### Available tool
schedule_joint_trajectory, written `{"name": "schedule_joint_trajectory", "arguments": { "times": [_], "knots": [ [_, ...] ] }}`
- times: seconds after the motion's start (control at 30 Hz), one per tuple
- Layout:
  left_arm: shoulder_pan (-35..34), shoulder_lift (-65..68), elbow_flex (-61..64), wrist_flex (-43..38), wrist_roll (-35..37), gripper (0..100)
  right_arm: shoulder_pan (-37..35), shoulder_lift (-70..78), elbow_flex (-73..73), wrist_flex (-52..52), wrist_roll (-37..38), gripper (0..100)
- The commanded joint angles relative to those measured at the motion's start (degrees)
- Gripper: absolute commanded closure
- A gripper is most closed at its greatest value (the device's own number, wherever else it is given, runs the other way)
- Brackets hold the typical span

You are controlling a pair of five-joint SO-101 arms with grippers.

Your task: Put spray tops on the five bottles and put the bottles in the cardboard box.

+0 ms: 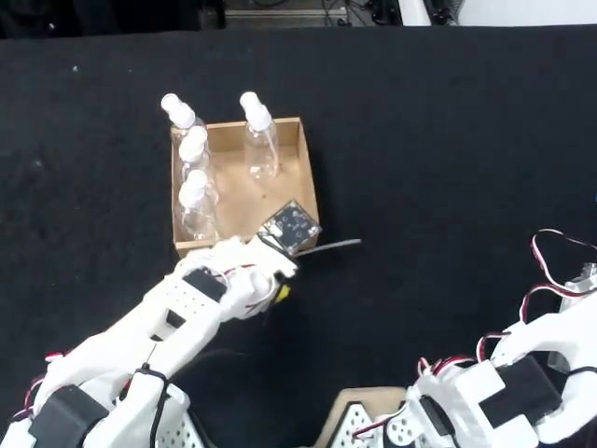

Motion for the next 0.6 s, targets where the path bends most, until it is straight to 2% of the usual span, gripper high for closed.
{"name": "schedule_joint_trajectory", "arguments": {
  "times": [0.0,0.13,0.3,0.4,0.57],
  "knots": [
    [4.35,-0.79,-0.57,3.96,1.67,79,0.97,-0.04,-3.65,-1.32,0.44,98.8],
    [8.22,-0.88,-0.84,6.95,1.49,79,0.97,-0.04,-3.74,-1.32,0.44,98.8],
    [9.45,-0.88,-5.49,14.51,1.49,79,0.97,-0.04,-3.74,-1.32,0.44,98.8],
    [8.22,-0.88,-9.27,17.85,1.41,79,0.97,-0.04,-3.74,-1.32,0.44,98.8],
    [4.70,-0.88,-12.88,18.02,1.32,79,0.97,-0.04,-3.74,-1.32,0.44,98.8]
  ]
}}
